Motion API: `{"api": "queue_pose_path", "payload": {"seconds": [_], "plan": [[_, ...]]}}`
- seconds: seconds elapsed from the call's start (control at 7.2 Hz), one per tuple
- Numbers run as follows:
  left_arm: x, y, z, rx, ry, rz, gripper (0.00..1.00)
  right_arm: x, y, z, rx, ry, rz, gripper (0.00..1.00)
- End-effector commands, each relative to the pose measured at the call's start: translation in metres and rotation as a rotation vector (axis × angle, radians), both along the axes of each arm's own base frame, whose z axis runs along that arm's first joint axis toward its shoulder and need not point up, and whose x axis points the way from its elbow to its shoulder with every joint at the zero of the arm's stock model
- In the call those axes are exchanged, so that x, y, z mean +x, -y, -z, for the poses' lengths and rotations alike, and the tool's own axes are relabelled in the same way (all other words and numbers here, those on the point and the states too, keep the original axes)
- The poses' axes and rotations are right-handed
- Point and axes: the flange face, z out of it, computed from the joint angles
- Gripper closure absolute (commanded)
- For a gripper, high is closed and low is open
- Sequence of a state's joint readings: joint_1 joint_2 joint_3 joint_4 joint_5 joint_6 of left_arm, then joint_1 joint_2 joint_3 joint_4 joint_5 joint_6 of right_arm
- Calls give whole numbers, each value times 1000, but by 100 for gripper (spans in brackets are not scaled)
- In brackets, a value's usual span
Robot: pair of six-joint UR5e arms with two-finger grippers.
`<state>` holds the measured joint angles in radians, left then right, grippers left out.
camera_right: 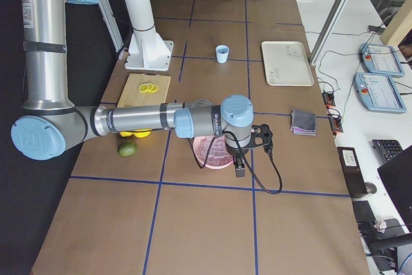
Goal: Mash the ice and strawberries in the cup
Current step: 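Lay the pestle down on the table near the rack and release it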
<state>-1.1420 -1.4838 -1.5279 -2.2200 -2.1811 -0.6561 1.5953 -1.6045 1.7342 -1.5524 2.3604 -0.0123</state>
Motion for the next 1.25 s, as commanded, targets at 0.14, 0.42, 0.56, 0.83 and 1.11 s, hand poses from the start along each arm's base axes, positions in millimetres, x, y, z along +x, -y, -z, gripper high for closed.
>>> {"api": "queue_pose_path", "payload": {"seconds": [0.14,0.42,0.56,0.83,1.11], "plan": [[17,-5,0,4,1,-38,97,0,0,0,-1,-1,0,0],[22,-8,-4,14,-1,-52,96,0,0,0,1,-1,0,0],[21,-10,-14,20,-7,-52,92,0,0,0,-1,-1,0,0],[21,-12,-30,26,-10,-52,44,0,0,0,-1,-1,0,0],[17,-17,-31,50,-23,-48,0,0,0,0,1,-1,0,0]]}}
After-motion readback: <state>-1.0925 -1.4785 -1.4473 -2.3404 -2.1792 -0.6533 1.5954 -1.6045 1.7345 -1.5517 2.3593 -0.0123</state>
